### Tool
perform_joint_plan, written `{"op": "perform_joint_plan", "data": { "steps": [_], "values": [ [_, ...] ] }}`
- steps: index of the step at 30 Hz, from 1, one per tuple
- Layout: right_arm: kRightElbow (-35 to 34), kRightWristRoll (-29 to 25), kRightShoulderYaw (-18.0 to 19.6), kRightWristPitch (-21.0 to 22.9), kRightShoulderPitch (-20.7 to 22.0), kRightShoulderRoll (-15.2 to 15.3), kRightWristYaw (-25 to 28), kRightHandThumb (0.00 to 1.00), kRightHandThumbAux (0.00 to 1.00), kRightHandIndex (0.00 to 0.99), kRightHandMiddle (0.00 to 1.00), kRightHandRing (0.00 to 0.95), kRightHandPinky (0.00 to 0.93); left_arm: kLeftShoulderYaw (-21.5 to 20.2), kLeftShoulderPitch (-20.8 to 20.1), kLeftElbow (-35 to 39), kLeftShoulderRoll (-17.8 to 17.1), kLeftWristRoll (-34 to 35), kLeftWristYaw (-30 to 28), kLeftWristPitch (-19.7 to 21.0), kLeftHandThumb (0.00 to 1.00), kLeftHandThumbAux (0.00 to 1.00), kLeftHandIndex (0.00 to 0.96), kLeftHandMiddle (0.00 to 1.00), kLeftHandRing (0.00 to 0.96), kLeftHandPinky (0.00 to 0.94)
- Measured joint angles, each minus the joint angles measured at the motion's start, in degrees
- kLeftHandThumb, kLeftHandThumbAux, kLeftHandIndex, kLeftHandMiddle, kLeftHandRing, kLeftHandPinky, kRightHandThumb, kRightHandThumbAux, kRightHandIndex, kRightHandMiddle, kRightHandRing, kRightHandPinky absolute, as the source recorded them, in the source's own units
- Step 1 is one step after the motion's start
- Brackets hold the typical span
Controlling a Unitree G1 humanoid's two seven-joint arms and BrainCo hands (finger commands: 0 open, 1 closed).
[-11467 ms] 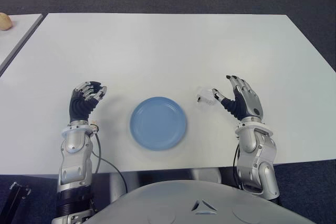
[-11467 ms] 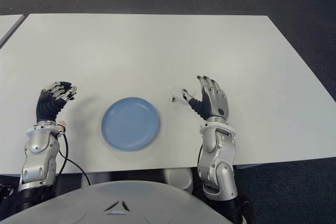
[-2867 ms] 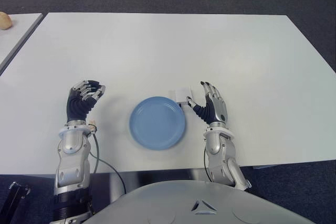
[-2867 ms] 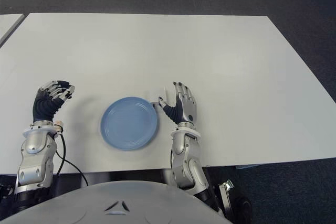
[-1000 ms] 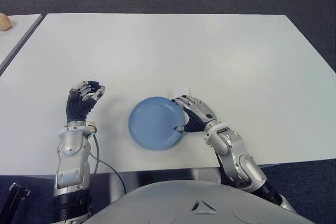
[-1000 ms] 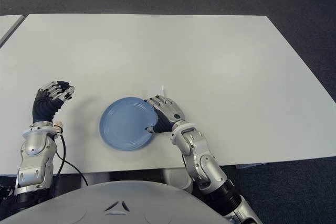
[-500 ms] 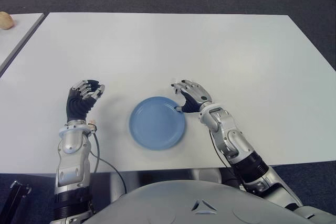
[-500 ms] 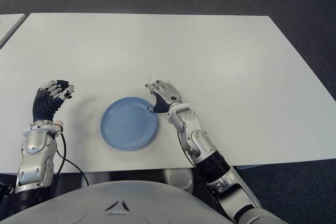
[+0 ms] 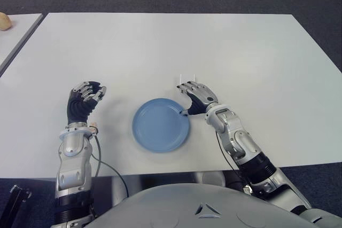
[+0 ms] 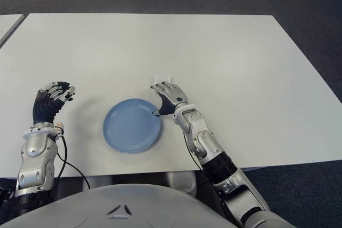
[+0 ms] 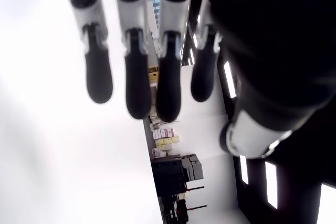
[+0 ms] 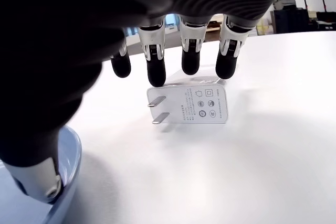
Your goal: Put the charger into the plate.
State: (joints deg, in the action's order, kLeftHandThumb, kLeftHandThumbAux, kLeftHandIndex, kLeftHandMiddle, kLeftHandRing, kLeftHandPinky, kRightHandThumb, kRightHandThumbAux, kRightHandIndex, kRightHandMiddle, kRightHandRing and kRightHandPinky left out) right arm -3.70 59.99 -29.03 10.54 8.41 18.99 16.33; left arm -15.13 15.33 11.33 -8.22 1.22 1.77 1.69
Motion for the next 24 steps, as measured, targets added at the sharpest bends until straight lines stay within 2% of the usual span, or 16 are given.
{"op": "perform_joint_plan", "data": {
  "steps": [13,24],
  "values": [
    [-6.73,0.52,3.37,4.0,-2.09,2.7,4.57,0.0,0.609,0.0,0.172,0.0,0.0,-0.11,-0.16,-0.08,-0.1,0.02,-0.28,0.14,0.704,0.721,0.425,0.503,0.508,0.489],
    [-12.71,0.43,6.46,4.25,-6.5,5.53,5.25,0.0,0.584,0.0,0.163,0.0,0.0,-0.31,-0.44,-0.51,-0.18,0.14,-0.34,0.13,0.703,0.721,0.425,0.505,0.509,0.493]
  ]
}}
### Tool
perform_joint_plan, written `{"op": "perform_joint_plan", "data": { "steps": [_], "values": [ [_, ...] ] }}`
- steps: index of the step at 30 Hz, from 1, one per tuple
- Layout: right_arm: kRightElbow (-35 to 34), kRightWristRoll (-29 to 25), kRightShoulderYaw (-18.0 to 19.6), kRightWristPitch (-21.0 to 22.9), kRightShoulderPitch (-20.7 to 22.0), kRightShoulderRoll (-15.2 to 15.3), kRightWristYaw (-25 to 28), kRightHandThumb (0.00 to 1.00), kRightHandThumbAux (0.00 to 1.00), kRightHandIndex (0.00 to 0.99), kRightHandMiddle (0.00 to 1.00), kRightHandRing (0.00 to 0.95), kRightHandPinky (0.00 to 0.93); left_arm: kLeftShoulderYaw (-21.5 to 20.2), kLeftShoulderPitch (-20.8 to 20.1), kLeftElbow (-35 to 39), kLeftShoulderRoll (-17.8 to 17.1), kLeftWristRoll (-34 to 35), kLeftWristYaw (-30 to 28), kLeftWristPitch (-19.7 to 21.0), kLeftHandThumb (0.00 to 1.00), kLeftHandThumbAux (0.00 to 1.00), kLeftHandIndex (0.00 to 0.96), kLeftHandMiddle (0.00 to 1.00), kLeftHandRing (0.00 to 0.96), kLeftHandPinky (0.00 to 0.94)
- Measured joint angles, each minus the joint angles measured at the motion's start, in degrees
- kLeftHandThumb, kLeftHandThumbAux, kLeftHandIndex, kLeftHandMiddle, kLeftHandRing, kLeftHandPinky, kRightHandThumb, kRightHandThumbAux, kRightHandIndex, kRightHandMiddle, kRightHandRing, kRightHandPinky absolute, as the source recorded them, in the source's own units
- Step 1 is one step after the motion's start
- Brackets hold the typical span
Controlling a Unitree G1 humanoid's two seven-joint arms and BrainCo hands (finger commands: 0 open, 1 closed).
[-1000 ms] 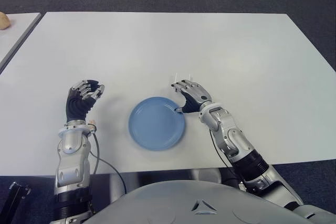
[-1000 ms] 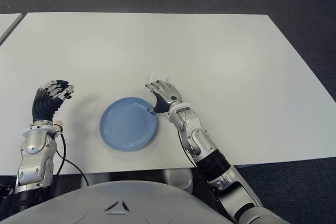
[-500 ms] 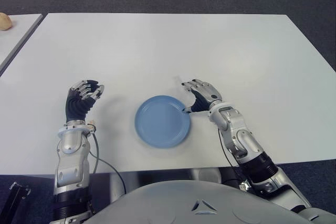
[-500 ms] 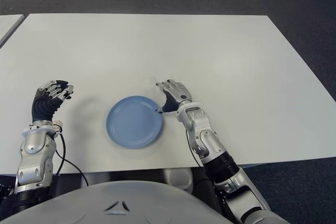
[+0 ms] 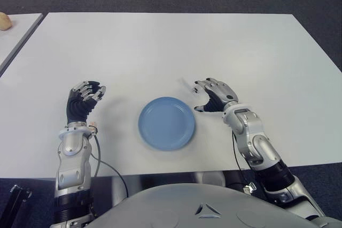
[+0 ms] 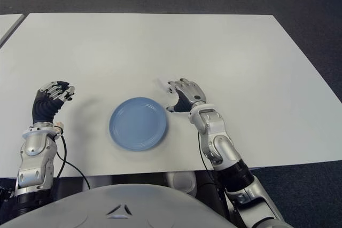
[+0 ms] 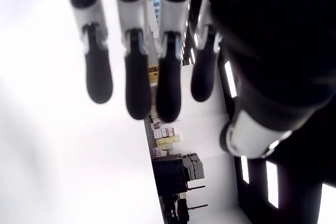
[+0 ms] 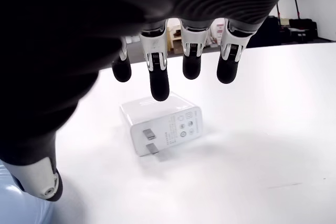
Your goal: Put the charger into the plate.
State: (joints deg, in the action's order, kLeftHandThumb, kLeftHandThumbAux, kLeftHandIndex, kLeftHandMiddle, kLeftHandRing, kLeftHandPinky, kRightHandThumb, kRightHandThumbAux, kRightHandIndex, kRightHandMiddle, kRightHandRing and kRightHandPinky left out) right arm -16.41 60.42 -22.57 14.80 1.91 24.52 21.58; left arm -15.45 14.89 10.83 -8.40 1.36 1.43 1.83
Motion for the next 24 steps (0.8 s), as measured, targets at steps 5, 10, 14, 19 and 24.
{"op": "perform_joint_plan", "data": {
  "steps": [5,10,14,19,24],
  "values": [
    [-3.13,-0.42,1.91,-0.16,-3.39,1.48,0.12,0.0,0.585,0.0,0.153,0.0,0.0,-0.1,-0.02,-0.29,-0.08,0.35,-0.29,-0.05,0.703,0.721,0.426,0.508,0.51,0.494],
    [-5.06,-1.52,3.63,-0.2,-5.88,2.27,1.14,0.0,0.577,0.0,0.131,0.0,0.0,-0.15,-0.04,-0.42,-0.13,0.36,-0.38,-0.38,0.704,0.72,0.426,0.506,0.507,0.493],
    [-6.77,-2.37,5.21,-0.31,-7.64,3.72,2.56,0.0,0.579,0.0,0.115,0.0,0.0,-0.11,-0.06,-0.41,-0.13,0.35,-0.38,-0.62,0.705,0.72,0.426,0.504,0.505,0.49],
    [-9.54,-2.94,7.93,0.2,-9.93,5.72,6.32,0.0,0.592,0.0,0.092,0.0,0.0,-0.12,-0.04,-0.41,-0.14,0.35,-0.38,-0.63,0.705,0.721,0.425,0.503,0.505,0.487],
    [-12.05,-2.88,9.42,1.79,-11.1,6.04,9.69,0.0,0.598,0.0,0.067,0.0,0.0,-0.1,-0.07,-0.41,-0.19,0.35,-0.38,-0.62,0.704,0.721,0.425,0.506,0.507,0.491]
  ]
}}
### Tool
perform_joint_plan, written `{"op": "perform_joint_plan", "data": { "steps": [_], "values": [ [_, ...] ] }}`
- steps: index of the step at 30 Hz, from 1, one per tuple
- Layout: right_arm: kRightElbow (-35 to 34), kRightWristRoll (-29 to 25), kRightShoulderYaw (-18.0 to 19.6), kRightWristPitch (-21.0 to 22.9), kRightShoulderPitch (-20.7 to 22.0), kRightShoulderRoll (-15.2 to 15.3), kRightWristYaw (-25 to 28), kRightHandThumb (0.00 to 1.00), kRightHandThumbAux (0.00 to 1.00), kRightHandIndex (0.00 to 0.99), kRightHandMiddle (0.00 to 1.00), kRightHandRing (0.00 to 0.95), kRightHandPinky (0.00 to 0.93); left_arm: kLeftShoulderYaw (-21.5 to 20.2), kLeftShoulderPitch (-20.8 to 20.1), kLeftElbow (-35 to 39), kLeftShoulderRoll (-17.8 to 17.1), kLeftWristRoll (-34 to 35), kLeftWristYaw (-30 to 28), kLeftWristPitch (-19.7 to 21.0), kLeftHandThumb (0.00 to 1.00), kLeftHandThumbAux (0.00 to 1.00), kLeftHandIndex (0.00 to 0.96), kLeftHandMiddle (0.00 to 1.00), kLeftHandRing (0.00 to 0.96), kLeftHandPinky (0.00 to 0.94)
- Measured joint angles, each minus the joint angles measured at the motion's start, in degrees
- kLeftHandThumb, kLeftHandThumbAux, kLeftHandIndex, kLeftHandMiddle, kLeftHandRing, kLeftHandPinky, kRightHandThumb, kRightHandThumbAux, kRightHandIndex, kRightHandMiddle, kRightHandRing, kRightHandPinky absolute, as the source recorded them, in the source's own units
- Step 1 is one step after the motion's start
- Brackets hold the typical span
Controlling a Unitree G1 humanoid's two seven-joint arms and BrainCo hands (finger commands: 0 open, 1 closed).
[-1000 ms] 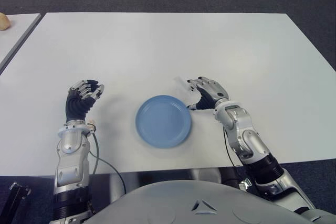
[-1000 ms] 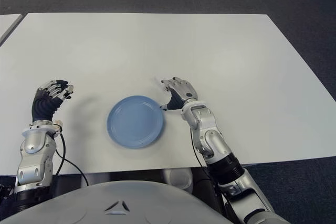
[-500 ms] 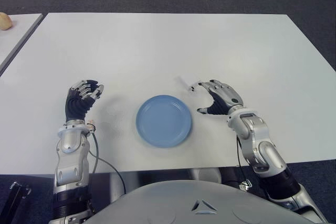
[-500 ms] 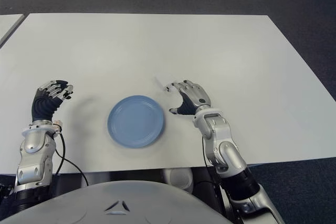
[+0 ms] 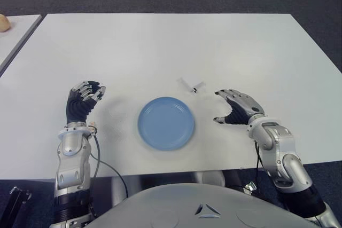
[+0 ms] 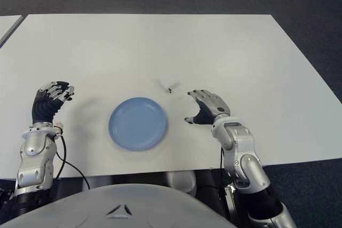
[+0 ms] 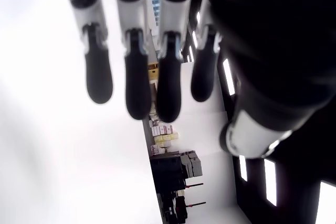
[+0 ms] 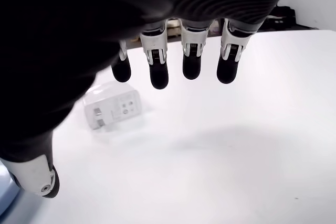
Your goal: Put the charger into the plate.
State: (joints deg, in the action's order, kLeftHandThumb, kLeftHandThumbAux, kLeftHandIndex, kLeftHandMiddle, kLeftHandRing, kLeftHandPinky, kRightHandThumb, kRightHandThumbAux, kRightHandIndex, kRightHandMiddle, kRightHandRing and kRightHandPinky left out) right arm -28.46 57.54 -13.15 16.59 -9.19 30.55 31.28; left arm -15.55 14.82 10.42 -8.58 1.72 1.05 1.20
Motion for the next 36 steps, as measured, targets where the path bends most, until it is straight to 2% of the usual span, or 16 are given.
{"op": "perform_joint_plan", "data": {
  "steps": [10,13,15,17,18,21,26,30,36],
  "values": [
    [-2.73,-0.03,1.17,1.25,-1.35,-0.75,1.93,0.0,0.602,0.0,0.057,0.0,0.0,-0.01,-0.08,-0.06,-0.08,0.01,0.0,0.03,0.704,0.72,0.426,0.507,0.509,0.491],
    [-2.88,0.03,1.13,1.46,-1.27,-1.77,1.8,0.0,0.597,0.0,0.026,0.0,0.0,0.0,-0.08,-0.06,-0.07,0.0,0.0,0.07,0.705,0.72,0.426,0.507,0.507,0.489],
    [-2.18,0.43,0.7,1.65,-0.89,-3.17,0.48,0.037,0.55,0.0,0.013,0.0,0.0,-0.01,-0.06,-0.06,-0.07,0.0,0.0,0.11,0.705,0.72,0.426,0.505,0.506,0.489],
    [-0.02,1.27,-0.1,2.18,0.25,-5.49,-2.32,0.101,0.475,0.0,0.005,0.0,0.0,0.01,-0.07,-0.05,-0.07,0.0,0.0,0.18,0.705,0.72,0.426,0.504,0.505,0.489],
    [1.59,1.82,-0.7,2.5,1.07,-7.17,-4.23,0.164,0.401,0.0,0.003,0.0,0.0,0.05,-0.09,-0.05,-0.06,0.0,0.0,0.22,0.705,0.72,0.426,0.503,0.505,0.489],
    [8.21,2.83,-2.34,3.33,3.88,-12.05,-11.59,0.257,0.292,0.0,0.0,0.0,0.0,0.13,-0.12,0.03,-0.01,-0.01,0.0,0.23,0.706,0.72,0.426,0.5,0.503,0.486],
    [19.14,2.31,-3.47,4.7,7.98,-20.34,-23.73,0.339,0.198,0.0,0.0,0.0,0.0,0.26,-0.07,0.14,0.17,-0.07,0.0,0.52,0.706,0.72,0.426,0.498,0.501,0.485],
    [25.62,0.61,-3.4,4.81,10.53,-24.11,-31.84,0.383,0.149,0.0,0.0,0.0,0.0,0.27,0.19,0.16,0.2,-0.12,0.01,0.78,0.706,0.72,0.426,0.501,0.502,0.487],
    [28.69,-1.47,-2.77,4.81,12.43,-26.59,-39.64,0.416,0.113,0.0,0.0,0.0,0.0,0.31,0.22,0.29,0.2,-0.18,0.01,0.79,0.706,0.72,0.426,0.501,0.502,0.483]
  ]
}}
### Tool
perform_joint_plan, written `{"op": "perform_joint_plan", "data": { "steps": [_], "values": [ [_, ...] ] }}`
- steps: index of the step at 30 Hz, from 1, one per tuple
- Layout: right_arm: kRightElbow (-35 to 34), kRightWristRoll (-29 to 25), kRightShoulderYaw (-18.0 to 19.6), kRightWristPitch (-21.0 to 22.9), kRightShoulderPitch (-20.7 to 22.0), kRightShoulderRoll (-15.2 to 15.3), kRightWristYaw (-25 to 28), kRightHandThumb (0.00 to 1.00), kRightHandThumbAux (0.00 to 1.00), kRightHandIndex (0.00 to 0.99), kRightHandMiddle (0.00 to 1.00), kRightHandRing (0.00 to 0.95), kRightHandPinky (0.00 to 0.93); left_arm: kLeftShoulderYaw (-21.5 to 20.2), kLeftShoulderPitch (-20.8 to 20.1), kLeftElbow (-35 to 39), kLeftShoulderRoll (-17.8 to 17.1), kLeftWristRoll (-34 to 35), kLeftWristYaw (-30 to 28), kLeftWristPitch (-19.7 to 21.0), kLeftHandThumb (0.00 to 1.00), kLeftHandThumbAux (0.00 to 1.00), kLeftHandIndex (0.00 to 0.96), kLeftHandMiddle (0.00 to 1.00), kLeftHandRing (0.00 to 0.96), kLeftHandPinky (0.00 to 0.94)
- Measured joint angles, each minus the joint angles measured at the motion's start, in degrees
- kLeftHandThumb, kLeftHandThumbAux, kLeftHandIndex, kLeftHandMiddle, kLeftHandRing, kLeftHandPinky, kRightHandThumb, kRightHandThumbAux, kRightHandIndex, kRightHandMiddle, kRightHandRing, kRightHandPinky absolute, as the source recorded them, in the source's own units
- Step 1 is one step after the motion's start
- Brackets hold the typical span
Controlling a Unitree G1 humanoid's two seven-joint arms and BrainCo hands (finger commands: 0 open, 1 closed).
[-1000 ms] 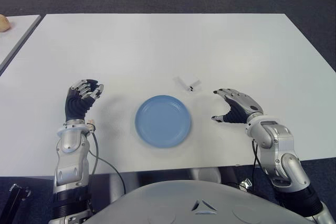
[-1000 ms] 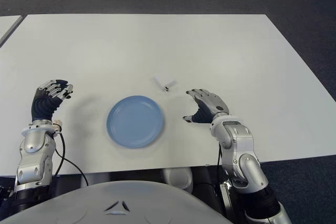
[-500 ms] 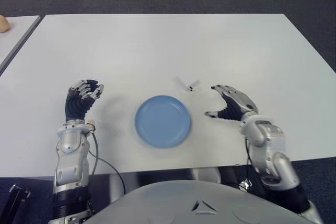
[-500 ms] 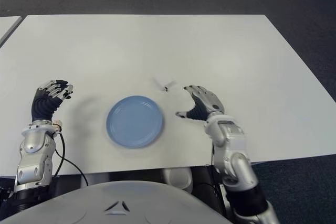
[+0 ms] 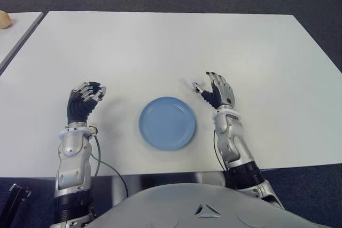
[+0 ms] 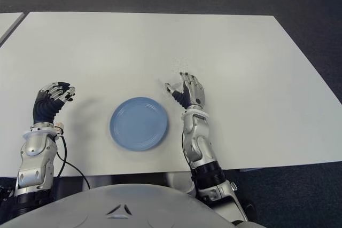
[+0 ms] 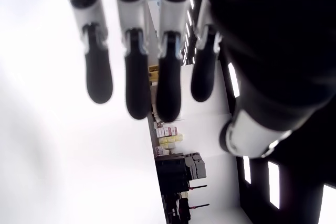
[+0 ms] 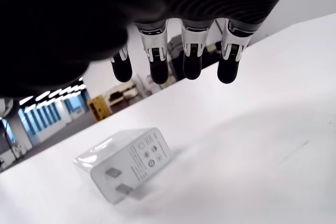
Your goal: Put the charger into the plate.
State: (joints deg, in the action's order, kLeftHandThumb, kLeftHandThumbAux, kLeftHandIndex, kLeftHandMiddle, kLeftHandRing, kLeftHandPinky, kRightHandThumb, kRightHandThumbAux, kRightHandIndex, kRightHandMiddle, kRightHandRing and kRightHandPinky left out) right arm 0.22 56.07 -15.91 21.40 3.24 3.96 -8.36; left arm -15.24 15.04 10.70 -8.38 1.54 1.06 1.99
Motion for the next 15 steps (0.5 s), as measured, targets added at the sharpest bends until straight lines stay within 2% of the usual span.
{"op": "perform_joint_plan", "data": {
  "steps": [9,15],
  "values": [
    [-0.32,-2.39,0.42,0.5,1.94,-2.96,-4.76,0.408,0.09,0.0,0.0,0.0,0.0,0.32,0.17,0.5,0.01,-0.48,0.0,-0.01,0.707,0.72,0.427,0.512,0.51,0.495],
    [-0.01,-2.41,0.15,2.17,3.03,-3.8,-5.58,0.392,0.099,0.0,0.0,0.0,0.0,0.54,0.64,0.49,0.01,-0.47,0.0,-0.46,0.707,0.719,0.428,0.527,0.522,0.506]
  ]
}}
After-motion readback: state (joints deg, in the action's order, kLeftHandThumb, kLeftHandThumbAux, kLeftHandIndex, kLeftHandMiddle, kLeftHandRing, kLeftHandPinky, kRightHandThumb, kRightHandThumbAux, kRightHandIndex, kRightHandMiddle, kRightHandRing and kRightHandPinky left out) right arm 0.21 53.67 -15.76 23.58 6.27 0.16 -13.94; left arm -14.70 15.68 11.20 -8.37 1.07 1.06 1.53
